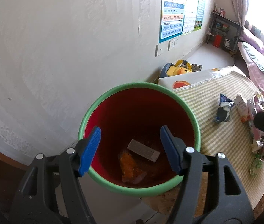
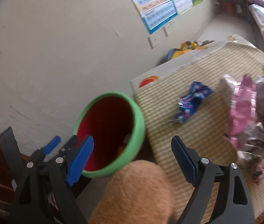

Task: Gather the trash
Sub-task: 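Release the white milk carton into the red bin with the right gripper, then grasp the blue wrapper with the left gripper while the right gripper grasps a green candy wrapper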

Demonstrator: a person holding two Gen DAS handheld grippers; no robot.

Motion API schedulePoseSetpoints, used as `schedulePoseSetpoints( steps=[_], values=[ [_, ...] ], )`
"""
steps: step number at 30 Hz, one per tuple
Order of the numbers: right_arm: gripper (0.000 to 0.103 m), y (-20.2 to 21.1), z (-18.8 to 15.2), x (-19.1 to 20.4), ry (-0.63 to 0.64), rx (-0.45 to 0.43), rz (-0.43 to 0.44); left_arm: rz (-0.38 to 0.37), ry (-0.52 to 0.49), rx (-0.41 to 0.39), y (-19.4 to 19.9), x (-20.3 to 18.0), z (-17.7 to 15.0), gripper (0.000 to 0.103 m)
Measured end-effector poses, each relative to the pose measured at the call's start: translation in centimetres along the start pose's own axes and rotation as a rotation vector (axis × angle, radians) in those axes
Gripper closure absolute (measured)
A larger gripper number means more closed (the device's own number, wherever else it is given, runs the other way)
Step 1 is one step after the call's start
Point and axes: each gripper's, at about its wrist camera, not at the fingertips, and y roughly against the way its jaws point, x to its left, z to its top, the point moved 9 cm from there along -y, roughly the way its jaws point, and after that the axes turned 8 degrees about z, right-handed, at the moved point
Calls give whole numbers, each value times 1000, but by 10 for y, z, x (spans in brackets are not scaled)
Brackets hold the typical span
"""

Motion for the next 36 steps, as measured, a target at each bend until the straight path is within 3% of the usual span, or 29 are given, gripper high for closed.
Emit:
schedulePoseSetpoints(
  steps=[11, 16, 22, 26, 31, 35, 36],
  values=[
    [20, 46, -44, -36, 101, -8, -135, -39, -31, -36, 22, -23, 9, 38],
    [16, 73, -64, -77, 42, -14, -224, -58, -49, -34, 28, -39, 6, 32],
    [14, 103, -94, -148, -126, -25, -332, -103, -94, -29, 36, -69, 1, 32],
    [14, 106, -108, -178, -237, -27, -320, -125, -134, -32, 43, -90, -4, 29],
    [14, 94, -108, -185, -308, -18, -256, -143, -184, -31, 49, -110, -10, 29],
    [16, 71, -107, -170, -254, 24, -199, -146, -198, -22, 50, -120, -14, 29],
    [20, 67, -106, -170, -245, 32, -197, -148, -203, -18, 50, -122, -14, 29]
  ],
)
